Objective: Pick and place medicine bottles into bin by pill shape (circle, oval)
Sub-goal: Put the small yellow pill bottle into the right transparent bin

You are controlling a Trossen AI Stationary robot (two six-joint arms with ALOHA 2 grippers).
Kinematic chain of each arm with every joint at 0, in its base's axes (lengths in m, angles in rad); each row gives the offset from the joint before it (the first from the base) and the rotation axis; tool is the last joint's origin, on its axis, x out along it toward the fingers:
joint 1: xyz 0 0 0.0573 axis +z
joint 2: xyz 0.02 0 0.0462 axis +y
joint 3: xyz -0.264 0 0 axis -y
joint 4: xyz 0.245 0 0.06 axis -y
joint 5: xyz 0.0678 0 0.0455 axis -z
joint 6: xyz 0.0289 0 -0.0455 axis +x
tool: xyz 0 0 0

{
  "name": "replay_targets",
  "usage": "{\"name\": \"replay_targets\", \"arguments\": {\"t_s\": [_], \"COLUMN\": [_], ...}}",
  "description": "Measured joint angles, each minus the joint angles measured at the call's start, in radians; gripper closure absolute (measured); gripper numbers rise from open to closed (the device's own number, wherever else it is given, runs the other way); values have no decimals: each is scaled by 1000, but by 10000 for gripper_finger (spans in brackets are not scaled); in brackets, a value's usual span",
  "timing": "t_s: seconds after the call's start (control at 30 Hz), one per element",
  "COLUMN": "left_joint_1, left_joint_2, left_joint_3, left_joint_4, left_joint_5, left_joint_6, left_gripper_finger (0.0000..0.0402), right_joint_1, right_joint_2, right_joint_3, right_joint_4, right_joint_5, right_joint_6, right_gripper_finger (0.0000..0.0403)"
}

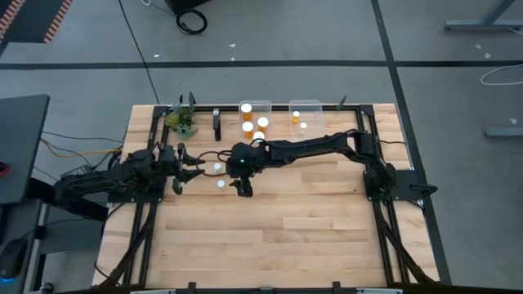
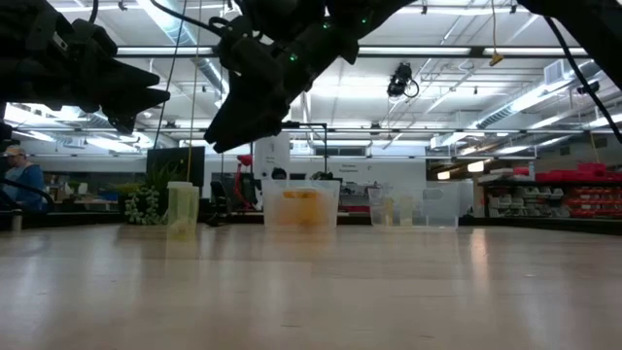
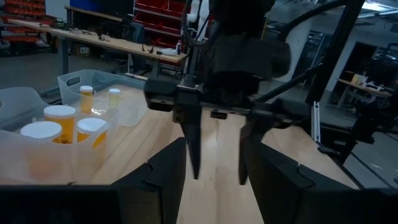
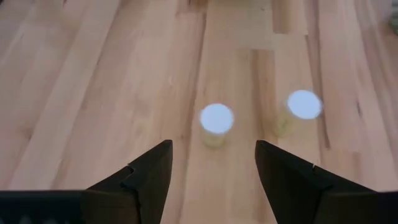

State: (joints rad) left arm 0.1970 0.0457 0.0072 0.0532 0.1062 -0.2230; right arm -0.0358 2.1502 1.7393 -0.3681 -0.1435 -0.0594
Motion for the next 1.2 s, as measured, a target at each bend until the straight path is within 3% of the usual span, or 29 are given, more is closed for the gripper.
{"name": "replay_targets", "arguments": {"t_s": [0.6,0.83,1.2], "left_joint_1": [0,0,0], "left_joint_2": [0,-1,0], "left_joint_3": [0,0,0], "left_joint_4": [0,1,0], "left_joint_5": [0,0,0], "left_joint_6": [0,0,0], "left_gripper_finger": [230,230,230], "right_joint_1": [11,22,34], "right_joint_2": [-1,117,212], "right_joint_3": [103,120,336], "right_joint_4": [19,53,-61], "right_joint_5": [9,-13,0], "right_joint_6": [-49,-22,-93], "right_gripper_finger": [167,167,167]}}
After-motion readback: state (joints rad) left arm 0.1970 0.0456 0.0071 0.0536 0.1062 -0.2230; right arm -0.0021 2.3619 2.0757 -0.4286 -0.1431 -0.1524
